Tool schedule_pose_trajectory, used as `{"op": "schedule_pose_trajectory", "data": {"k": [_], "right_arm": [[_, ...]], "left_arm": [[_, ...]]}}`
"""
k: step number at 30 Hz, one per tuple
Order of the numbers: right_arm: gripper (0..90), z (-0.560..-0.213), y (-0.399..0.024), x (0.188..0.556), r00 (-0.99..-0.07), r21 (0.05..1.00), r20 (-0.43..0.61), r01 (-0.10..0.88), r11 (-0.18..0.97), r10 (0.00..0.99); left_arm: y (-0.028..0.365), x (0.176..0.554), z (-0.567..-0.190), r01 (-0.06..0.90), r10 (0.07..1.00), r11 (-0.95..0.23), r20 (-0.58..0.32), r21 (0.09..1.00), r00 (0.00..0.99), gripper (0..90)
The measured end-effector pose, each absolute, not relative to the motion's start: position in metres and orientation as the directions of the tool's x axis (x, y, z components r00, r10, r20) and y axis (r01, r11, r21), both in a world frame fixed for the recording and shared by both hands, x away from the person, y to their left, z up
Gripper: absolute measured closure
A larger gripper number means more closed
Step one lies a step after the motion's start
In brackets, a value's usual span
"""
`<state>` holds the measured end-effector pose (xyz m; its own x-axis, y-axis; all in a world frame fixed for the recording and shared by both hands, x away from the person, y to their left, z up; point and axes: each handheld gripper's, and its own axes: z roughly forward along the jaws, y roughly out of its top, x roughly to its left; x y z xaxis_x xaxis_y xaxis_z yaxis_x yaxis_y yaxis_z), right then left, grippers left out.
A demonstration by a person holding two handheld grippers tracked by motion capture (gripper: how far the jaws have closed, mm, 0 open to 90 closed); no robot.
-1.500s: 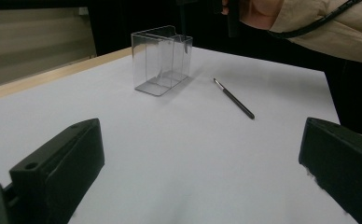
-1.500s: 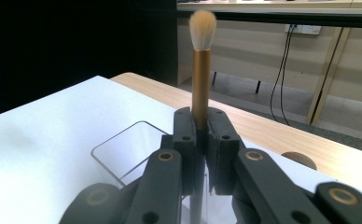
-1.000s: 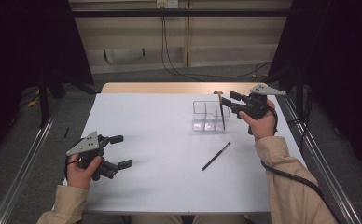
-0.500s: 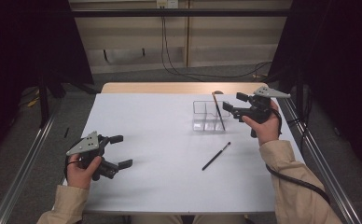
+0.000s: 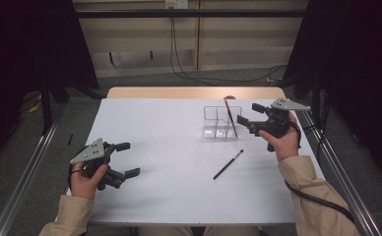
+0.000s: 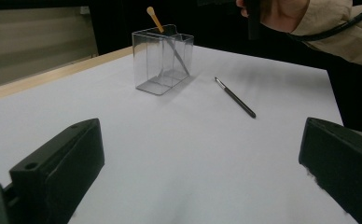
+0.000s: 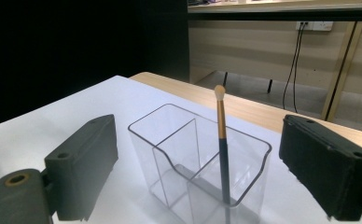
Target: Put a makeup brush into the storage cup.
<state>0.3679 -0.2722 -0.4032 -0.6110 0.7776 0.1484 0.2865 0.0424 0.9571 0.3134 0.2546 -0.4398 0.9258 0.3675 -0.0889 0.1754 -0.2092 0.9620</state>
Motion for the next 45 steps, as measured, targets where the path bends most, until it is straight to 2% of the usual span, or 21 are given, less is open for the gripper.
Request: {"op": "schedule_pose_trajectory", "data": {"k": [45], "right_arm": [[6.6,-0.419,-0.291,0.311,-0.646,0.958,0.106,0.271,0.097,0.756]], "left_arm": [[0.253,0.312,-0.44,0.168,0.368,-0.22,-0.078,0.961,0.927,0.1]]}}
